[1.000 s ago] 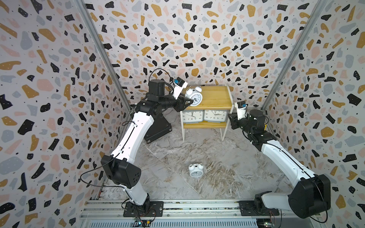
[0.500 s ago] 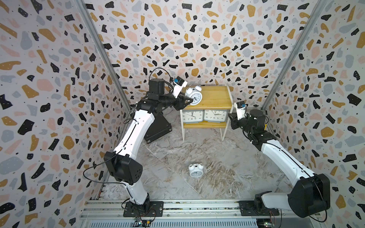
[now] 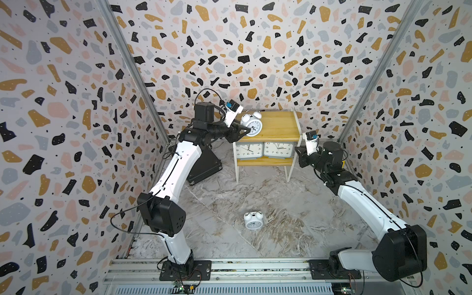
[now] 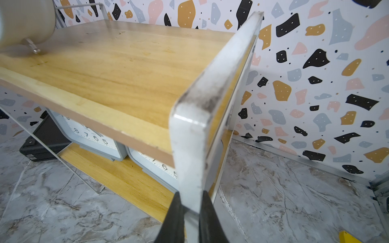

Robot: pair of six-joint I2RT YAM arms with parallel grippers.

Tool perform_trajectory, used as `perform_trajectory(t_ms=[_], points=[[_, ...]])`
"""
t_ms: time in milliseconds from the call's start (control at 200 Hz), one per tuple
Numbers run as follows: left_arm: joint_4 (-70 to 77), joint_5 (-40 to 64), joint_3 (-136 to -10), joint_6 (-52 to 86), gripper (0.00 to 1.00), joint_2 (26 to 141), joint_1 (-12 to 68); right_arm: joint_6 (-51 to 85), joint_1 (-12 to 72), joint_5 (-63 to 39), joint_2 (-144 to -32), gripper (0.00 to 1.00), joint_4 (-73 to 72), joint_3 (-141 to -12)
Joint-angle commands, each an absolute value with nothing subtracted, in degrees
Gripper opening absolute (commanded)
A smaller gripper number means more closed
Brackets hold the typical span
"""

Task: Place the alarm clocks on the shelf by style
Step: Place the alarm on the shelf.

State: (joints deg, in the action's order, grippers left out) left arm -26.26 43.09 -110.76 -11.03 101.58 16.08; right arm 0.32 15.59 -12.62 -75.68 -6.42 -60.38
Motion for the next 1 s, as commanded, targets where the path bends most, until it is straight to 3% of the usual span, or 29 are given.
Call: perform_trajectory(t_ms=[0,370,686,996], points=[[-20.57,45.3,-111.98,-11.11,0.4,102.11,15.47,0.41,15.64,-13.54,-75.41,0.03,-7.04,-61.8],[-21.58,45.09,-112.32,-11.43,0.46,103.16,15.33,0.74,15.64,-12.61,-75.32,0.05,-8.02,-60.91],[-22.49,45.64,-113.0,-11.44,0.65,103.79,15.29,0.81,15.63,-12.83,-75.15,0.05,-7.49,-60.69],[-22.41,41.32,-111.01,-13.04,0.93,100.63,14.94,1.37,15.64,-13.09,-74.97,0.05,-7.24,-60.28]])
